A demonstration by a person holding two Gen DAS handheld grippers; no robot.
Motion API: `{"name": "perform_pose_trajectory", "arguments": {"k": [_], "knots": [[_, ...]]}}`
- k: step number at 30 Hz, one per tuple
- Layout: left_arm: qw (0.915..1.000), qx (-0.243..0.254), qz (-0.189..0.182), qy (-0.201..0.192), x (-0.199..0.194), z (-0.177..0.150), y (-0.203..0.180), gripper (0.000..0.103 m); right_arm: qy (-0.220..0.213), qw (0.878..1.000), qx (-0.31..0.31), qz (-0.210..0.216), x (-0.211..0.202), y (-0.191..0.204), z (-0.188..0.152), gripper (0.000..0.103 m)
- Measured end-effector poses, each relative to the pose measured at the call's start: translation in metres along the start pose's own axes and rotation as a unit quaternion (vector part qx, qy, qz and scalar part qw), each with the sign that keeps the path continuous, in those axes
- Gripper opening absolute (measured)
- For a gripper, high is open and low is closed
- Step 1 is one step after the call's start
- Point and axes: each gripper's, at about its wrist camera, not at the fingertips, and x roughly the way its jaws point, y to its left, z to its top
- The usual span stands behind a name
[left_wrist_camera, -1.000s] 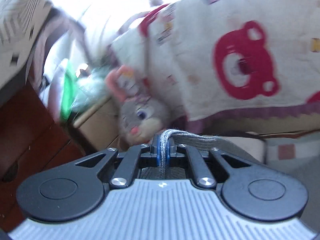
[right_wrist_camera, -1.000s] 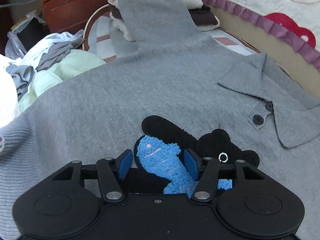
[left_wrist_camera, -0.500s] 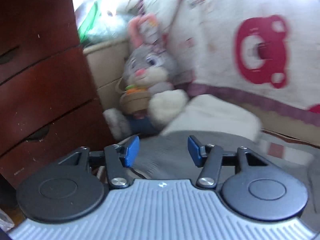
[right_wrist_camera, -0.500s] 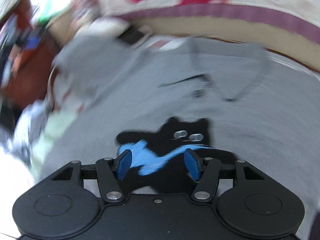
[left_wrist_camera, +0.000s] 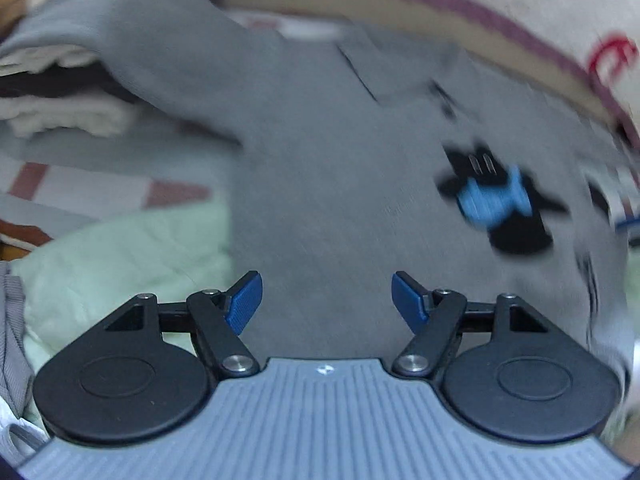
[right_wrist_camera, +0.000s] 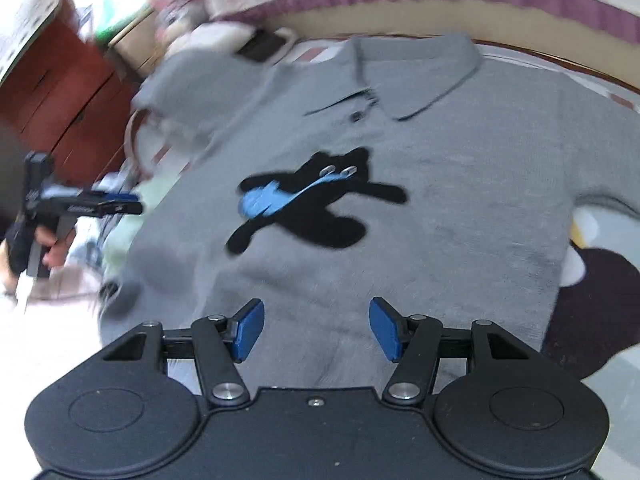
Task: Fold clothes
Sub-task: 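Grasp the ribbed sweater hem with both grippers side by side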
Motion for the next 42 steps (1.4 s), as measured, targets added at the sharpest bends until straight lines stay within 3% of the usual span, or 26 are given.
{"name": "perform_pose_trajectory", "arguments": {"k": [4,5,9,11,14,21,23,25,27,30,31,32,37,39,42], "knots": [[0.9969,0.03,-0.07,0.02,-0.004,-0.005,-0.008,0.071,0.043,0.994,-0.09,0.034,0.019,0.022,0.011,0.063],[0.9962,0.034,-0.077,0.02,-0.002,-0.007,-0.008,0.071,0.059,0.991,-0.115,0.038,0.026,0.029,0.012,0.058],[0.993,0.051,-0.097,0.043,-0.005,-0.022,-0.015,0.071,0.113,0.968,-0.223,0.029,0.054,0.059,0.012,0.056],[0.9883,0.079,-0.118,0.055,-0.012,-0.03,-0.02,0.071,0.118,0.958,-0.259,0.02,0.062,0.066,0.013,0.055],[0.985,0.117,-0.105,0.071,-0.019,-0.043,-0.022,0.071,0.086,0.954,-0.288,-0.01,0.062,0.07,0.019,0.056],[0.9693,0.124,-0.19,0.093,-0.03,-0.048,-0.018,0.071,0.111,0.956,-0.27,0.02,0.074,0.058,0.018,0.061],[0.9643,0.139,-0.203,0.097,-0.029,-0.047,-0.023,0.072,0.111,0.958,-0.263,0.019,0.078,0.055,0.017,0.068],[0.9631,0.152,-0.198,0.099,-0.024,-0.048,-0.029,0.072,0.108,0.962,-0.25,0.024,0.08,0.051,0.017,0.067],[0.9653,0.16,-0.187,0.088,-0.02,-0.048,-0.034,0.072,0.099,0.96,-0.258,0.034,0.079,0.051,0.013,0.062],[0.9689,0.155,-0.18,0.07,-0.015,-0.047,-0.036,0.072,0.086,0.958,-0.266,0.057,0.07,0.053,0.008,0.033],[0.9683,0.15,-0.185,0.074,-0.013,-0.047,-0.034,0.072,0.082,0.96,-0.26,0.064,0.066,0.051,0.007,0.017],[0.9676,0.146,-0.19,0.078,-0.011,-0.046,-0.033,0.072,0.076,0.962,-0.253,0.069,0.061,0.048,0.007,0.012],[0.9581,0.153,-0.217,0.108,-0.002,-0.048,-0.035,0.076,0.023,0.982,-0.173,0.078,0.042,0.021,0.017,0.012],[0.9569,0.162,-0.208,0.123,0.003,-0.05,-0.04,0.081,0.005,0.985,-0.159,0.073,0.039,0.016,0.018,0.012],[0.957,0.163,-0.196,0.139,0.01,-0.051,-0.043,0.081,-0.011,0.987,-0.145,0.069,0.039,0.012,0.018,0.012]]}}
